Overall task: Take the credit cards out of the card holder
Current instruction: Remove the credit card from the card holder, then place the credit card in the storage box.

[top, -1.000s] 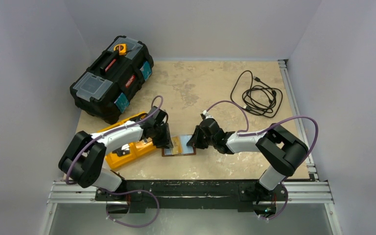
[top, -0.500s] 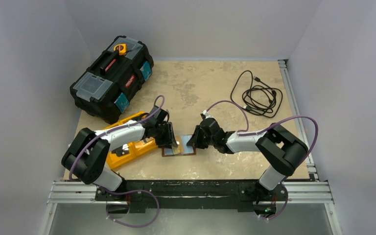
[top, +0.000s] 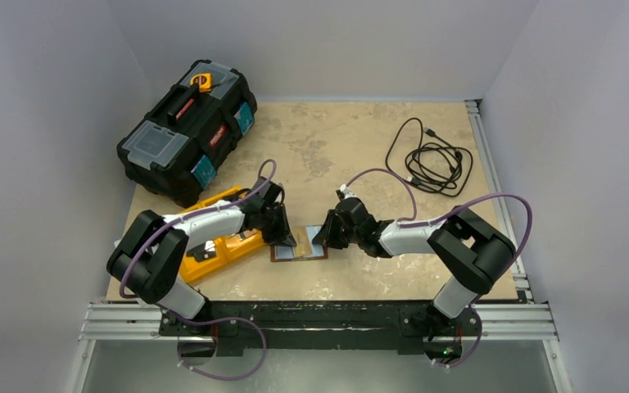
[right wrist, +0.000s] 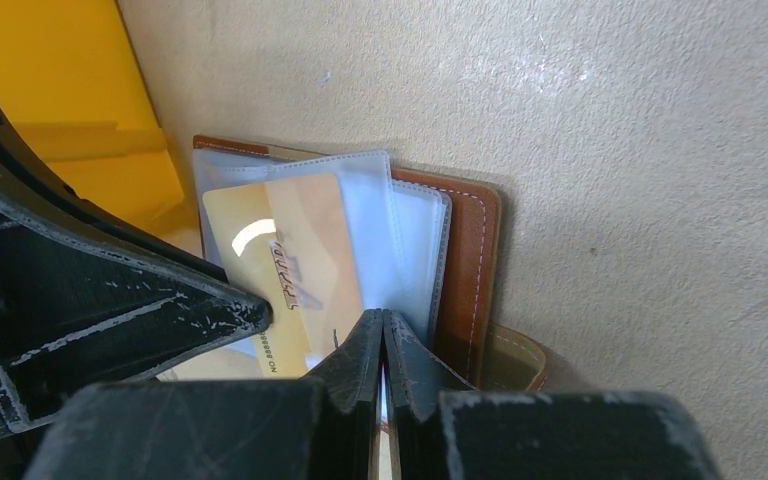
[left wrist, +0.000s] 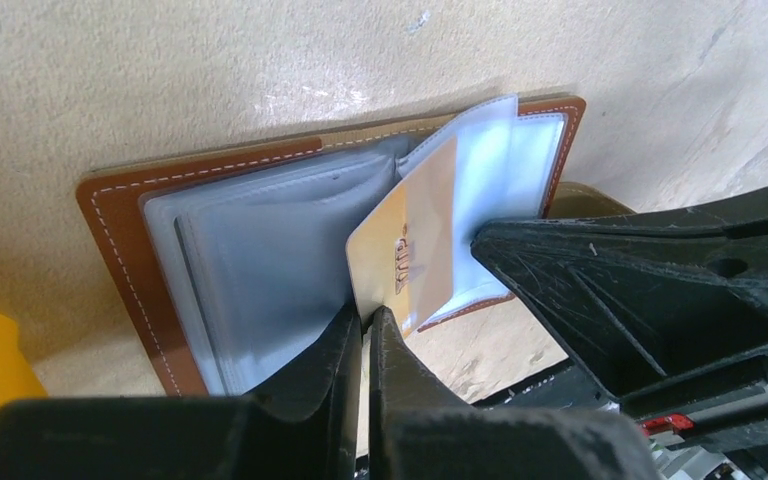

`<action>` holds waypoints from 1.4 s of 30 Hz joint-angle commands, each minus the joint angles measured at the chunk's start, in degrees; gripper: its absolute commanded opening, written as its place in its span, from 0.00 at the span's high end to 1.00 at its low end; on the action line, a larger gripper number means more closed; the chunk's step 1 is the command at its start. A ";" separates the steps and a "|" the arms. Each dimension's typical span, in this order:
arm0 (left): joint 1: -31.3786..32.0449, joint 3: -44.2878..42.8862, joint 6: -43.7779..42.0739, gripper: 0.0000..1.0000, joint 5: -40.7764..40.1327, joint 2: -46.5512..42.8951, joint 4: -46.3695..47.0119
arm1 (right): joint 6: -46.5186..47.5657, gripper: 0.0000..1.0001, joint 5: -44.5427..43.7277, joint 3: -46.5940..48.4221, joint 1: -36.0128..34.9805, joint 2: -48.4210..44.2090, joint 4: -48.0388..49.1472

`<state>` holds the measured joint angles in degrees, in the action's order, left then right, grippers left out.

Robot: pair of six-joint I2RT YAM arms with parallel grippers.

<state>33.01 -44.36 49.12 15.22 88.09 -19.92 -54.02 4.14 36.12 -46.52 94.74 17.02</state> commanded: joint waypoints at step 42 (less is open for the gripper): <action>-12.05 -22.81 -9.47 1.00 -39.49 -1.09 -38.36 | 6.64 1.00 -8.99 -6.79 6.00 -6.95 -16.72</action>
<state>21.41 -63.96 40.77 -20.88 83.48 -58.19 -50.65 -0.60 32.14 -41.06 87.53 12.34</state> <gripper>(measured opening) 0.006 0.003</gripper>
